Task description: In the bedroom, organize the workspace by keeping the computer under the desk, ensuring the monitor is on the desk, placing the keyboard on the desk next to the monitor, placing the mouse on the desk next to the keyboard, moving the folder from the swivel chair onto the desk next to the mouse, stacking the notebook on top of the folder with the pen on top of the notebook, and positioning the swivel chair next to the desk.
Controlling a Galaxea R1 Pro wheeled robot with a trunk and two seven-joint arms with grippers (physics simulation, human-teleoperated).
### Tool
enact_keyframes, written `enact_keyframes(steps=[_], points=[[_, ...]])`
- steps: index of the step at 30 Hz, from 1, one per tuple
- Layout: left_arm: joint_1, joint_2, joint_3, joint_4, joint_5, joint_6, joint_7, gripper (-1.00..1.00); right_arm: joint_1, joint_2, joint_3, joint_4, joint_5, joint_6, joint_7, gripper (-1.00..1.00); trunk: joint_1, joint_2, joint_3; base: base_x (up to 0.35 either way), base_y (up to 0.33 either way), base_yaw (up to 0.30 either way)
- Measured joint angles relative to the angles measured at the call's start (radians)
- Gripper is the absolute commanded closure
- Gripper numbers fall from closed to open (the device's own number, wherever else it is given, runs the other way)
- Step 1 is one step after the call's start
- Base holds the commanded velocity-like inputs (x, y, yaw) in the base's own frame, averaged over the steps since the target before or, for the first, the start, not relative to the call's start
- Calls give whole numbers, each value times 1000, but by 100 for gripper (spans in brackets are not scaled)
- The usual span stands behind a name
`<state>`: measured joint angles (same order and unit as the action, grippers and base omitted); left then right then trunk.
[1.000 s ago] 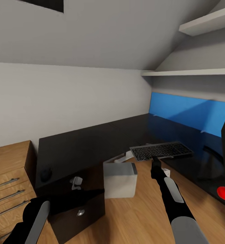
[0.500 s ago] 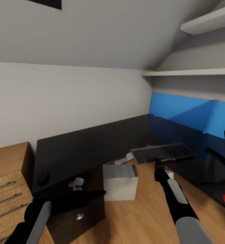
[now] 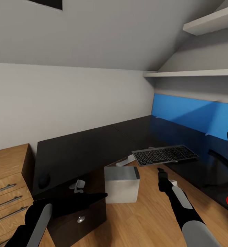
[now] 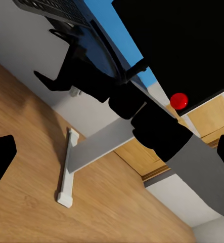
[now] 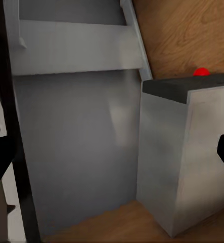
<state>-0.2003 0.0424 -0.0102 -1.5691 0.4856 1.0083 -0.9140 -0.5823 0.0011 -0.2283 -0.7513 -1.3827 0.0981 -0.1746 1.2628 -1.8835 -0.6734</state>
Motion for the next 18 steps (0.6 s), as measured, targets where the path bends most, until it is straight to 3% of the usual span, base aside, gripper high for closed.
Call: enact_keyframes(steps=[9,18], points=[[0,0,0,0,0,-1,0,-100,0,1,4,2,0,14,7,-100,0,0,0,0,0,0],[0,0,0,0,0,-1,0,-100,0,2,3,2,3,81,50,-100,0,0,0,0,0,0]])
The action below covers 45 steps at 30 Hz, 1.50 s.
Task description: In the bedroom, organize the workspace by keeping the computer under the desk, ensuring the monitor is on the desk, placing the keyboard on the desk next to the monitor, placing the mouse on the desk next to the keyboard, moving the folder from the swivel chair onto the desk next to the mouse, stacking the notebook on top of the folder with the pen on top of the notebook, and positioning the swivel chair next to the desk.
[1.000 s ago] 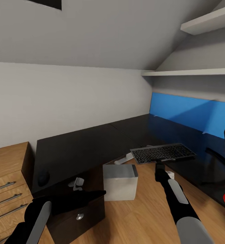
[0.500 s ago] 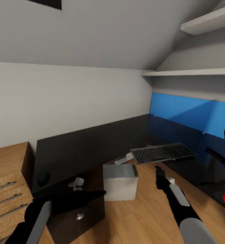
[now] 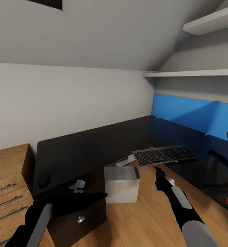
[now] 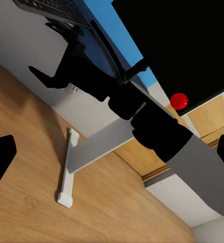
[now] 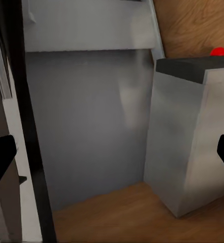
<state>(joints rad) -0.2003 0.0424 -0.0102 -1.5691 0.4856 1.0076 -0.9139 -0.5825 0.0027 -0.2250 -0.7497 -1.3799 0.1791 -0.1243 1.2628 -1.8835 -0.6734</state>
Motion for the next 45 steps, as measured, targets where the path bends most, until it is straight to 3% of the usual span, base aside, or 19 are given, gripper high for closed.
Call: enact_keyframes(steps=[17,28,35,45], points=[[0,0,0,0,0,0,1,-100,0,-1,-1,-2,0,17,20,-100,0,0,0,0,0,0],[0,0,0,4,0,1,1,-100,0,0,-4,-61,-1,18,30,-100,0,0,0,0,0,0],[0,-1,0,7,0,2,1,-100,0,0,-4,-62,-1,18,30,-100,-27,49,22,0,0,0],[0,-2,0,12,0,0,1,-100,0,0,-4,-62,-1,18,30,-100,-27,49,22,1,0,0]])
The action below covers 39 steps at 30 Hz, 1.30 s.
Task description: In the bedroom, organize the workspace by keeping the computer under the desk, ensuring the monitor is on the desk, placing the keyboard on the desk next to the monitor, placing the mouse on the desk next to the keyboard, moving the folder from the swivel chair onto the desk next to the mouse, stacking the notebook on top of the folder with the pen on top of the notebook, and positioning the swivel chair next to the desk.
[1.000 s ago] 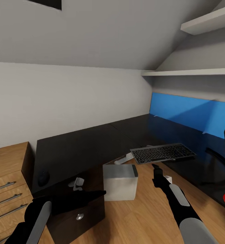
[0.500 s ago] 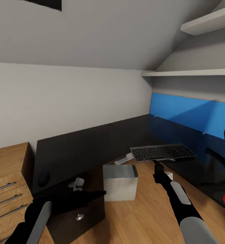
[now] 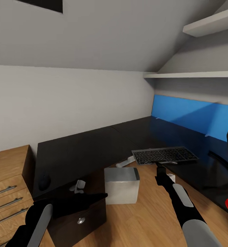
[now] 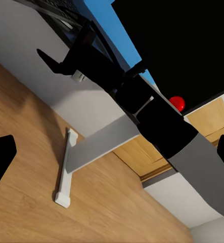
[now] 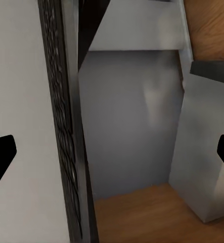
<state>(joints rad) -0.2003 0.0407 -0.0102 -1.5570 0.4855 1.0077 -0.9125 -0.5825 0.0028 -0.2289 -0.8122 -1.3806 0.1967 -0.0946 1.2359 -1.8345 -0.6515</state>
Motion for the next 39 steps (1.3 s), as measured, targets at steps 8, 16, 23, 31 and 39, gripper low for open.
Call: enact_keyframes(steps=[8,16,23,31,39], points=[[0,0,0,0,0,-1,0,-100,0,0,0,0,0,0,0,-100,0,0,0,169,0,0],[0,-1,-1,0,0,-2,0,-100,0,0,-1,0,0,0,0,-100,0,0,0,60,0,0],[0,-1,-2,1,0,-2,0,-100,0,0,-1,0,0,0,0,-100,0,0,0,100,0,0],[0,0,-9,1,0,-2,0,-100,0,0,-1,0,0,0,0,-100,0,0,0,96,0,0],[0,0,-15,1,0,-1,0,-100,0,0,2,-1,0,1,0,100,0,0,0,3,0,0]])
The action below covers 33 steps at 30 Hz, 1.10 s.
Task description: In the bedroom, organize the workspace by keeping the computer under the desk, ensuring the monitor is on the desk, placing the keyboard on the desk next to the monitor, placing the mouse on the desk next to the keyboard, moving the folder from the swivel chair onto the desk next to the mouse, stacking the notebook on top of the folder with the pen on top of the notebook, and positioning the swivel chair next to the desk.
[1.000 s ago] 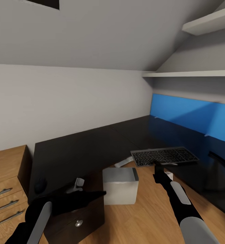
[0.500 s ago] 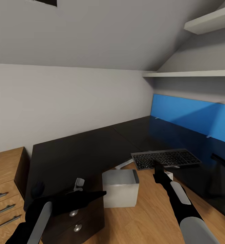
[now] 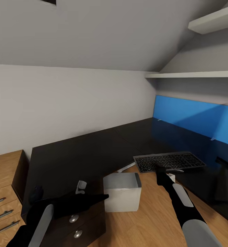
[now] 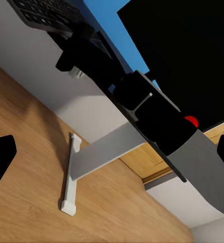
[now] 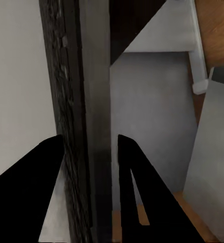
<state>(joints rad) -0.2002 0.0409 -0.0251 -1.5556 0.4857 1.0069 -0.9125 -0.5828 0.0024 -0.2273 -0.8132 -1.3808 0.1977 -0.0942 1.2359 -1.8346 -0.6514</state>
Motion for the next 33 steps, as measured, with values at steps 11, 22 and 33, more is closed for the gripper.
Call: enact_keyframes(steps=[11,22,33], points=[[0,-1,0,12,0,0,-1,-100,0,0,1,0,1,-1,1,100,0,0,0,0,0,0],[0,-2,-1,14,-3,0,0,-100,0,3,0,0,1,-5,27,100,-42,77,34,0,0,0],[0,1,-73,13,-7,0,4,-100,0,3,0,-1,1,-5,28,100,-84,154,69,-119,0,0]])
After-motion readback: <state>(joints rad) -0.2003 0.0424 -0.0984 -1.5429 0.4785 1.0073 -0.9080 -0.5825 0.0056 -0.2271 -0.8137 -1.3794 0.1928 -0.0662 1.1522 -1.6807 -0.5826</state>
